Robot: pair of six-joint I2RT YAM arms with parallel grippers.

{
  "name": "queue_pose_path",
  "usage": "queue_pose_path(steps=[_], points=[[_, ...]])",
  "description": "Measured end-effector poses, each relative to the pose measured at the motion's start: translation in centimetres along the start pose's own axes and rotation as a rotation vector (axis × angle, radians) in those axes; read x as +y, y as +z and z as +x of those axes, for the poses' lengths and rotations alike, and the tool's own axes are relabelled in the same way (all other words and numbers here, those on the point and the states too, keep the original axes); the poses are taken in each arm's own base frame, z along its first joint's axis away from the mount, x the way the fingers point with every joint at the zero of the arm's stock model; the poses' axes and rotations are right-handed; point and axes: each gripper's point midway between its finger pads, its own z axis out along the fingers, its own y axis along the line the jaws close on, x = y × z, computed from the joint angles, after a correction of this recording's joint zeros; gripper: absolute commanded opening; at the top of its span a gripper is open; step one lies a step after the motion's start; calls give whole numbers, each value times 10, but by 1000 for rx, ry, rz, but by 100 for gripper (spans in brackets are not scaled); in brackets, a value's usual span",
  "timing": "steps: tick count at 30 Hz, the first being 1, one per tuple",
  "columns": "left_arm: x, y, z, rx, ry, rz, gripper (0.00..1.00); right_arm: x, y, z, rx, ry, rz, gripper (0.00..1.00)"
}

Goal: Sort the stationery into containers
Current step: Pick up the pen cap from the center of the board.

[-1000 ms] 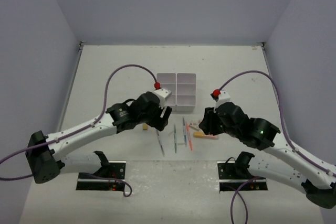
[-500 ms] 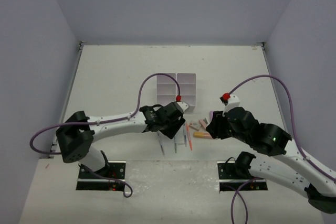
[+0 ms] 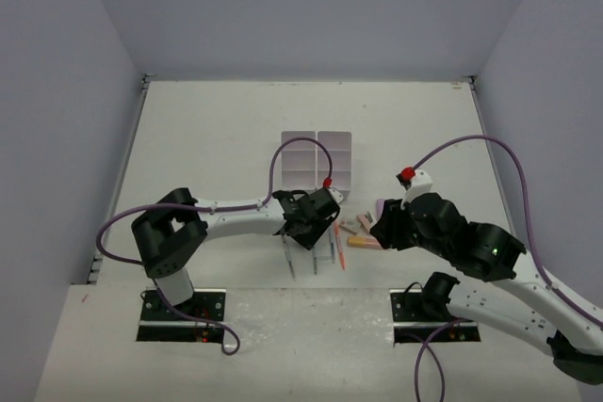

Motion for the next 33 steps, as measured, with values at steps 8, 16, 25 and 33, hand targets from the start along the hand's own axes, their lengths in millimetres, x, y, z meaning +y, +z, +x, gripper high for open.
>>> queue_pose_path(steps=[8, 16, 25, 33], points=[[0, 0, -1, -2, 0, 1, 46, 0, 2, 1, 9, -5, 7, 42], [0, 8, 4, 23, 5, -8, 44, -1, 2, 2, 10, -6, 8, 42], [-2, 10, 1, 15, 4, -4, 39, -1, 3, 2, 15, -8, 11, 42], [-4, 12, -3, 4, 1, 4, 24, -1, 3, 2, 14, -8, 10, 42]])
